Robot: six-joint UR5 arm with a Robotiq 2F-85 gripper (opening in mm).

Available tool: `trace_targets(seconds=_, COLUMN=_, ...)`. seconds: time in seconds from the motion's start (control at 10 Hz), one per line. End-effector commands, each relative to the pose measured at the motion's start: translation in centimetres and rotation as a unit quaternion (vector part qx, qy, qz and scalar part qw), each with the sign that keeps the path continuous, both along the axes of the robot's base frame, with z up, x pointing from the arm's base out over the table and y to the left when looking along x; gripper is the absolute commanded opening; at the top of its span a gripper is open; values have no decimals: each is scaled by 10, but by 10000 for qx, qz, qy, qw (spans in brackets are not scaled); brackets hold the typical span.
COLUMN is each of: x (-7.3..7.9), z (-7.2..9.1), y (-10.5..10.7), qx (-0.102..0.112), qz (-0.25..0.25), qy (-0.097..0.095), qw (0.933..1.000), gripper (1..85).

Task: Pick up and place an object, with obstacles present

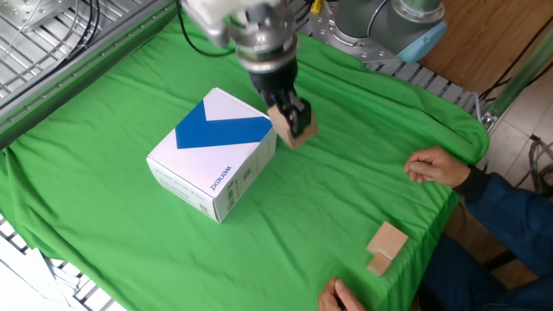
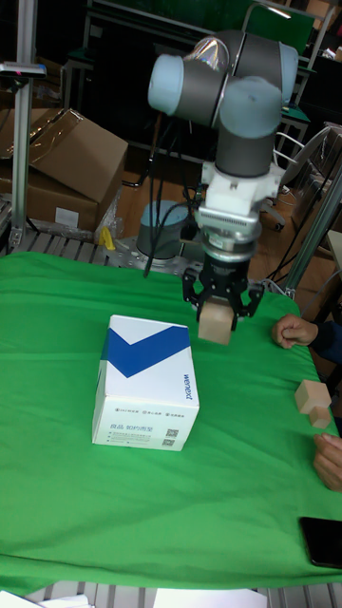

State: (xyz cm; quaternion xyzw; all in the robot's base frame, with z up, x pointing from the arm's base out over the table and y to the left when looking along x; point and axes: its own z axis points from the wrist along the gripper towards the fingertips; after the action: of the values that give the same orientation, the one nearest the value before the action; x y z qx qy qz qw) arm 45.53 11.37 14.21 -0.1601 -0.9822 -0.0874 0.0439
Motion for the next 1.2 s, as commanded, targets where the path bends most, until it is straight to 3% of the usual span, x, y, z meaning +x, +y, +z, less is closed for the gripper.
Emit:
trace_targets(seconds=0.0, x=16, z=-33, y=17, qx=-54, qz=-147, qy=-236, qw=9996, gripper=10)
trace_targets(seconds=0.2, x=17, z=-38, y=22, qx=-25, qz=-224, qy=-269, qw=9994, gripper=10)
trace_targets(seconds=0.6, x=25, z=-69, y=19, qx=-284, qz=-311, qy=-431, qw=9982, gripper=10)
trace_targets(seconds=1.1, x=21, z=-73, y=13, qx=-453, qz=-324, qy=-417, qw=9976, gripper=10)
